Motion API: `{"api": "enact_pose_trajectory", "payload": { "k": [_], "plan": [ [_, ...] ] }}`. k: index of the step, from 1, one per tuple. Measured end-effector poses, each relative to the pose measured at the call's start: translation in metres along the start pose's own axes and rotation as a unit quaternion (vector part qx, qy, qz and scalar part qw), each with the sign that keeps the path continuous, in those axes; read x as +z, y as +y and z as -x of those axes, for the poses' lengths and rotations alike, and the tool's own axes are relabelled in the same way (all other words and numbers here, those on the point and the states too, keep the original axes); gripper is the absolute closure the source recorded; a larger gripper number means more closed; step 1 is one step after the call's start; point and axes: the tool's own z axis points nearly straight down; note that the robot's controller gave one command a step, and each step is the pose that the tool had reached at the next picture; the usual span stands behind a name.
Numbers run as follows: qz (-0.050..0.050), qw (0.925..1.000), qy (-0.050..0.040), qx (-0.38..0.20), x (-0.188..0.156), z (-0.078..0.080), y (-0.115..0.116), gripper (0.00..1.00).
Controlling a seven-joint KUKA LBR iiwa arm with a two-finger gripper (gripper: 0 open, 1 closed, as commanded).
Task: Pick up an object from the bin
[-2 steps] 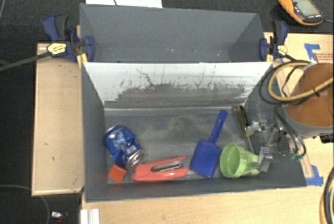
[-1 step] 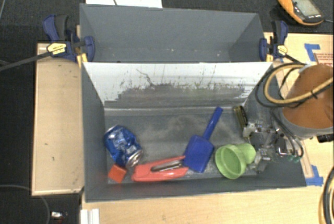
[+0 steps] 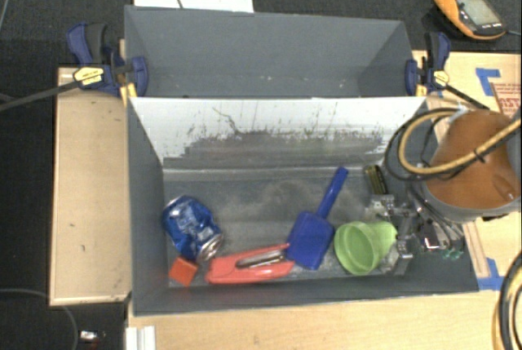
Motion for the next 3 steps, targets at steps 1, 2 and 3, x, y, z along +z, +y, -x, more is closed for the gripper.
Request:
{"api": "enact_pose_trajectory", "payload": {
  "k": [1, 2, 3],
  "plan": [
    [-0.002, 0.9999, -0.0063, 0.016, 0.0439, -0.0005, -0.007, 0.0],
    [-0.002, 0.9938, -0.0072, -0.111, 0.0429, 0.0008, -0.0027, 1.0],
    [-0.002, 0.9938, -0.0073, -0.111, 0.0429, 0.0008, -0.0027, 1.0]
  ]
}}
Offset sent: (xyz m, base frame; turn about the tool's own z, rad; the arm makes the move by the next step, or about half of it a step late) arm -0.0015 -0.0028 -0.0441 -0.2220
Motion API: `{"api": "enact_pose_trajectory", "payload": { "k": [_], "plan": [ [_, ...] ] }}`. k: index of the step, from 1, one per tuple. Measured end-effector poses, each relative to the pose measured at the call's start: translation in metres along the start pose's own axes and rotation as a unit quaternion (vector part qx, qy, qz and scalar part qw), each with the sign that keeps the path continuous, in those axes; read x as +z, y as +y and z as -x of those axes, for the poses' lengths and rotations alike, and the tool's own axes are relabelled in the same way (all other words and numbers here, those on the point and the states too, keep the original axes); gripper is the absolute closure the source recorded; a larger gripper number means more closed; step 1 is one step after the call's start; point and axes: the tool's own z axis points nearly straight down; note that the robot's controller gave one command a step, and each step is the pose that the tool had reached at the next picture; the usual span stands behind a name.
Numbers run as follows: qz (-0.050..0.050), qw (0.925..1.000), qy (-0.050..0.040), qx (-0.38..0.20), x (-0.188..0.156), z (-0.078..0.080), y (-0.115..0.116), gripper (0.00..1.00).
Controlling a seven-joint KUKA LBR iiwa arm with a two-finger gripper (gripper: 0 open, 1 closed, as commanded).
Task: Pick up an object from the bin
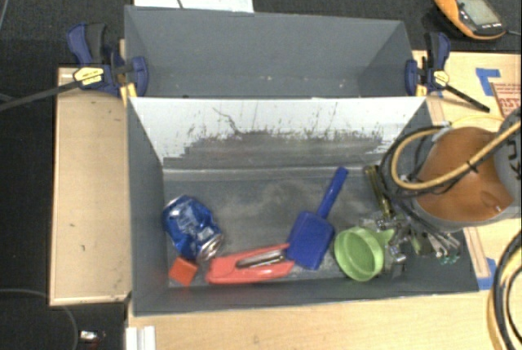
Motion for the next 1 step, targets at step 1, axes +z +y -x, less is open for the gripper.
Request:
{"api": "enact_pose_trajectory", "payload": {
  "k": [1],
  "plan": [
    [0.003, 1.0, 0.006, 0.0, -0.0245, -0.003, 0.0018, 1.0]
  ]
}}
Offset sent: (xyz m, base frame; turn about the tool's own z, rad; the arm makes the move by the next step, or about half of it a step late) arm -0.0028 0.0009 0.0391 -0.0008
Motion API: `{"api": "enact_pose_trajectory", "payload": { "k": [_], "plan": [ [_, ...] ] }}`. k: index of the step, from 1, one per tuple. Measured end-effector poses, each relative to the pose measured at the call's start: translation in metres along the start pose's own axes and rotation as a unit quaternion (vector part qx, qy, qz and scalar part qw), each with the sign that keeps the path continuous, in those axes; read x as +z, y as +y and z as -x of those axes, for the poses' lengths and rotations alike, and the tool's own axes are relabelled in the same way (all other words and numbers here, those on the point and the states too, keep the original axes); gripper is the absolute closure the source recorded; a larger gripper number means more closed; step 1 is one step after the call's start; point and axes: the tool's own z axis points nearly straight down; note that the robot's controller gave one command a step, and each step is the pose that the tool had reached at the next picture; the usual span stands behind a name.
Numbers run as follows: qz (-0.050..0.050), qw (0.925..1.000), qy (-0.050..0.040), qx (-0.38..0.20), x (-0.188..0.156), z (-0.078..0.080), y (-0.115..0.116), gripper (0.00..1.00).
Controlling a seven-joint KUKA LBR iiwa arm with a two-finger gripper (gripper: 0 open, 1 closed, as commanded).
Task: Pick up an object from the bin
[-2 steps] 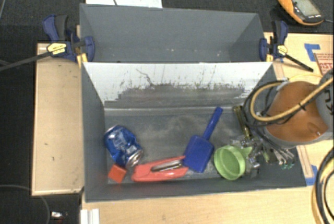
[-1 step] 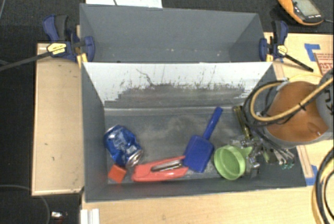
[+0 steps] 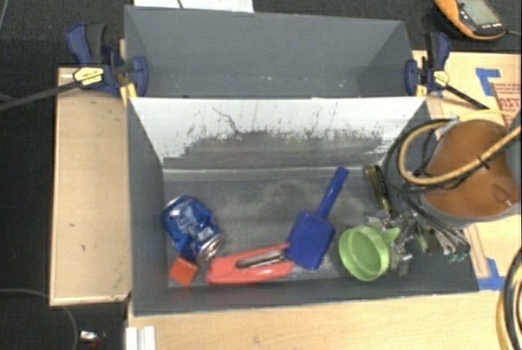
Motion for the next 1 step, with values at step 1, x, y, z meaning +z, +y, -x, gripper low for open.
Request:
{"api": "enact_pose_trajectory", "payload": {
  "k": [1],
  "plan": [
    [-0.003, 1.0, -0.0058, 0.0, -0.0381, 0.0031, -0.0018, 1.0]
  ]
}}
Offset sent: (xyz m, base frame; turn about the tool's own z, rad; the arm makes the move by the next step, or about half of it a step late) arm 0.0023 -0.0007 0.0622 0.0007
